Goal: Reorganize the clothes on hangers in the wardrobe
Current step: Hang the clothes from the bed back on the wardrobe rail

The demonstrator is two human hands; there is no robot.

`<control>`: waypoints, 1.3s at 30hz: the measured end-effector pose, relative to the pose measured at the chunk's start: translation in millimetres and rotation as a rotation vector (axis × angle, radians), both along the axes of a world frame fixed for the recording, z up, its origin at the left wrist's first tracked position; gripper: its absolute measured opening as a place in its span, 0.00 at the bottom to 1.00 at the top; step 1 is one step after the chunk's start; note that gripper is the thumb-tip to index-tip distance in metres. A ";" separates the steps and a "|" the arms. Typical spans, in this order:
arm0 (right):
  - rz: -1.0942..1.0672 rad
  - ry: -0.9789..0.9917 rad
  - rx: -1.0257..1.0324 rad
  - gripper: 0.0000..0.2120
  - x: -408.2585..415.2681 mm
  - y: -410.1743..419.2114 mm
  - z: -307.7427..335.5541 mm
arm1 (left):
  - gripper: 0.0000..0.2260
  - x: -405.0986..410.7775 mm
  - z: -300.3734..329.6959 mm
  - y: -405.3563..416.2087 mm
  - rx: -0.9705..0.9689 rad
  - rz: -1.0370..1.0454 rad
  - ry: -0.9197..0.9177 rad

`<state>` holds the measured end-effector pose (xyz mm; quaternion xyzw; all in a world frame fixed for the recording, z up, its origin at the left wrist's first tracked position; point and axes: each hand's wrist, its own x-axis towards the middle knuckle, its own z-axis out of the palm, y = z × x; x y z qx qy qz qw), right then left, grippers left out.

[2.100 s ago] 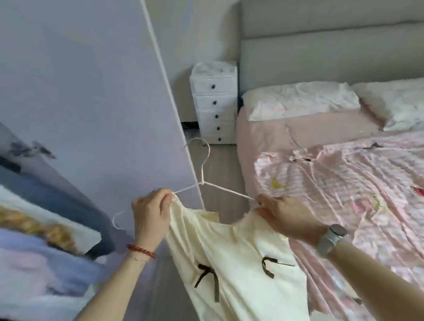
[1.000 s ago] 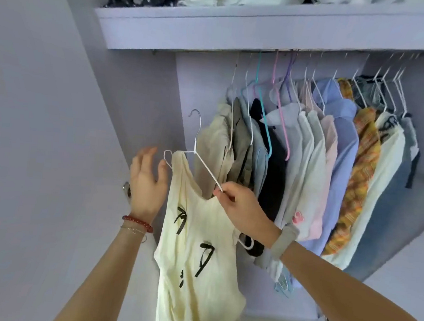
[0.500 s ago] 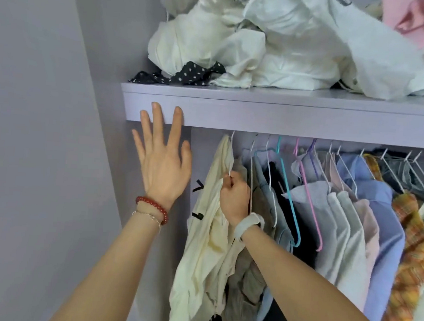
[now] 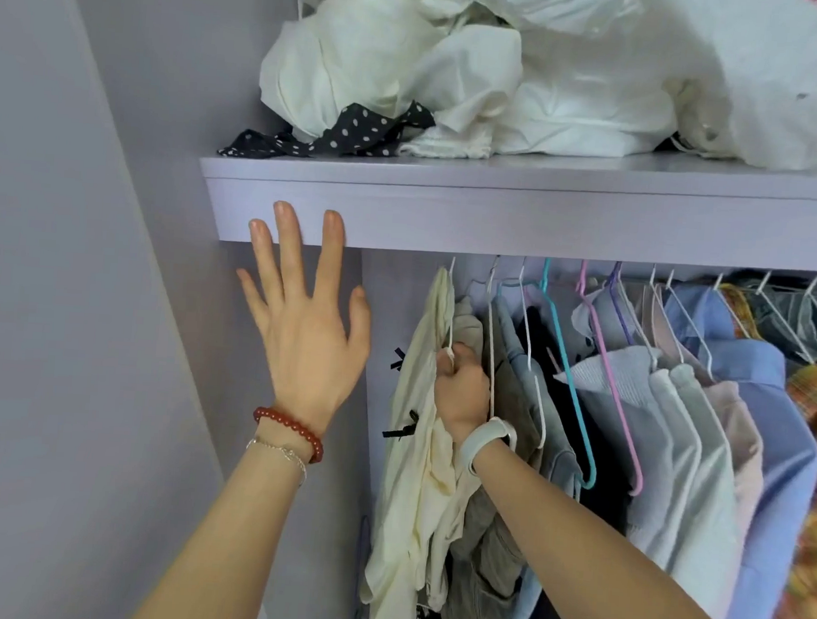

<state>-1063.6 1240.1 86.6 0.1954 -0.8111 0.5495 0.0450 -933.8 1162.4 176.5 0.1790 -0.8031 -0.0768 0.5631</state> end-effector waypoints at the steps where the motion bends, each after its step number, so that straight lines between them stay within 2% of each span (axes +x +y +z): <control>1: 0.043 0.005 0.005 0.06 5.7 4.7 1.0 | 0.31 0.7 -1.0 2.4 0.015 -0.007 0.008; 2: 0.092 0.028 0.003 0.05 10.6 10.1 1.3 | 0.30 1.2 -3.4 5.3 0.038 -0.023 0.031; 4: 0.165 0.075 0.015 0.16 21.5 27.6 4.0 | 0.28 0.5 -15.0 15.0 0.084 -0.063 0.075; 6: 0.172 0.174 0.029 0.22 34.5 53.9 7.1 | 0.27 -3.8 -36.4 28.7 0.116 -0.098 0.047; 10: -0.014 0.556 0.142 0.20 51.1 124.2 3.4 | 0.27 -24.5 -76.0 69.8 0.221 -0.224 -0.122; 13: -0.174 0.631 0.370 0.19 54.7 192.5 -15.8 | 0.26 -42.7 -91.6 119.2 0.100 -0.338 -0.269; 17: -0.432 0.459 0.599 0.20 85.9 300.7 -50.0 | 0.23 -49.8 -119.5 206.5 -0.081 -0.537 -0.478; 20: -0.614 0.284 0.688 0.20 137.8 384.0 -80.4 | 0.22 -33.3 -153.4 278.8 -0.077 -0.727 -0.625; 23: -0.805 0.027 0.737 0.21 219.3 468.1 -115.6 | 0.21 1.4 -186.7 365.7 -0.119 -0.934 -0.795; 26: -1.018 -0.251 0.739 0.20 329.6 541.2 -153.1 | 0.22 62.0 -219.5 467.3 -0.292 -1.193 -0.989; 32: -1.477 -0.647 0.564 0.19 552.1 604.2 -222.6 | 0.19 225.1 -273.2 633.8 -0.671 -1.715 -1.124; 36: -1.700 -0.886 0.390 0.20 671.1 600.7 -262.9 | 0.19 341.1 -309.2 699.5 -0.842 -1.994 -1.343; 39: -1.870 -1.059 0.249 0.20 753.1 581.3 -287.1 | 0.19 424.5 -333.7 727.1 -1.045 -2.092 -1.435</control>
